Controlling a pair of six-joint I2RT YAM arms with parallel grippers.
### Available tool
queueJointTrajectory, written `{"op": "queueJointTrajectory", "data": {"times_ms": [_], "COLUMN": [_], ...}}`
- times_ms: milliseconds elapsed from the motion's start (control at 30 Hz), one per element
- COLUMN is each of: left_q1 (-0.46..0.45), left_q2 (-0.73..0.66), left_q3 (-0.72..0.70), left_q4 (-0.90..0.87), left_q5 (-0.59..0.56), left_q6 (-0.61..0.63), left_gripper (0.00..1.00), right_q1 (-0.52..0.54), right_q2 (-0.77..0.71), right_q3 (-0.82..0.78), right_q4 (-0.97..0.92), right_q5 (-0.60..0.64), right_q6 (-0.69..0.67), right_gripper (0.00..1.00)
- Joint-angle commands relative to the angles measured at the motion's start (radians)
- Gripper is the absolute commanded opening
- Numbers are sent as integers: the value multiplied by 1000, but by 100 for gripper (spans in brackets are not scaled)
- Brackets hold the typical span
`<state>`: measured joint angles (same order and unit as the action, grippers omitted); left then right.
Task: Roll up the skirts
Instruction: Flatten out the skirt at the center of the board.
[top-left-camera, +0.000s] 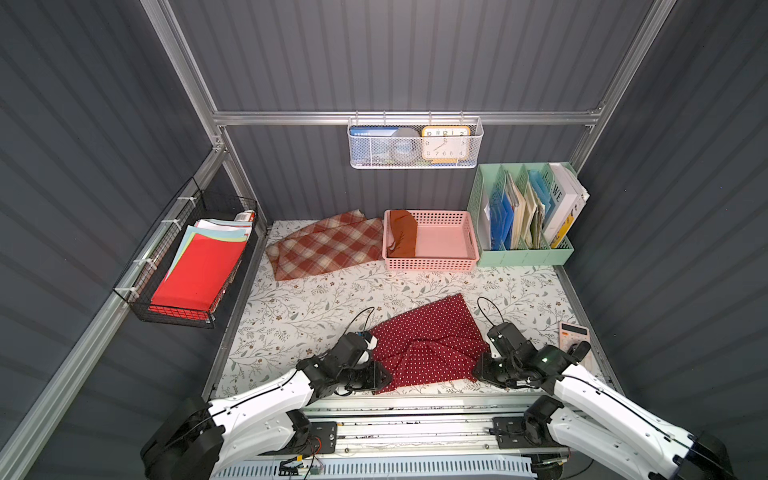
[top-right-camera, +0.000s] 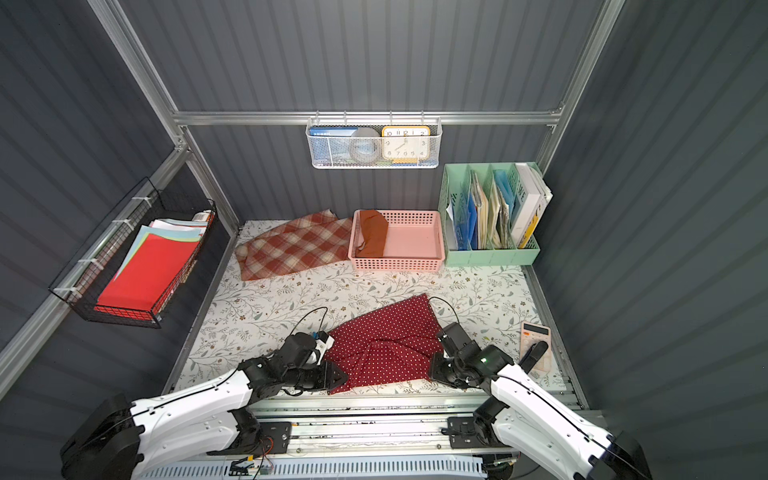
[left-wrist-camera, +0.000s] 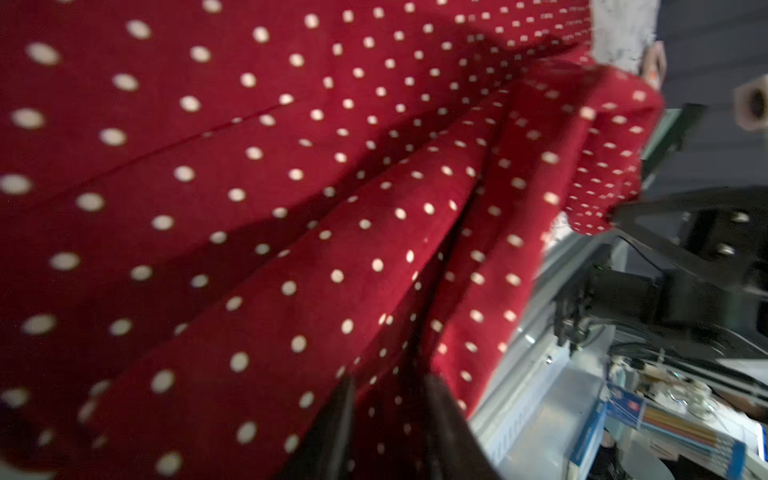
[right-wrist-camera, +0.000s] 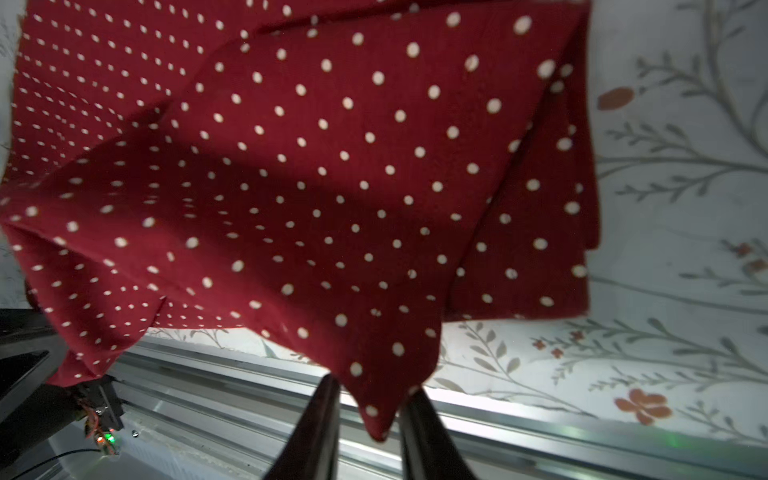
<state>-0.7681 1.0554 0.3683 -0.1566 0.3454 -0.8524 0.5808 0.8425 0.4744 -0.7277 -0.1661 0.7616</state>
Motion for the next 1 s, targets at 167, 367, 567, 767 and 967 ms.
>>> {"op": "queueJointTrajectory", "data": {"times_ms": [167,367,567,767,967], "left_q1": [-2,0,17,52,110], "left_q2": [-226,-272,-9,94,128], "left_q3": [185,216,223,201,100], "left_q4": [-261,-362,-290,-285,-98], "left_q5": [-310,-532,-665,-708,-661], "left_q6": [-21,-77,-127,-173,-146], "left_gripper": [100,90,9,55,69], "right_q1": [19,29,25,-40,-79], "right_q2": [-102,-72,259,680,859], "right_q3": [136,171,324,493,536], "right_q4": [-121,-79,115,240,325], "right_q5": [110,214,366,378,369], "right_q6": [-5,-58,-196,-326,-332], "right_gripper": [39,42,52,58,58]}}
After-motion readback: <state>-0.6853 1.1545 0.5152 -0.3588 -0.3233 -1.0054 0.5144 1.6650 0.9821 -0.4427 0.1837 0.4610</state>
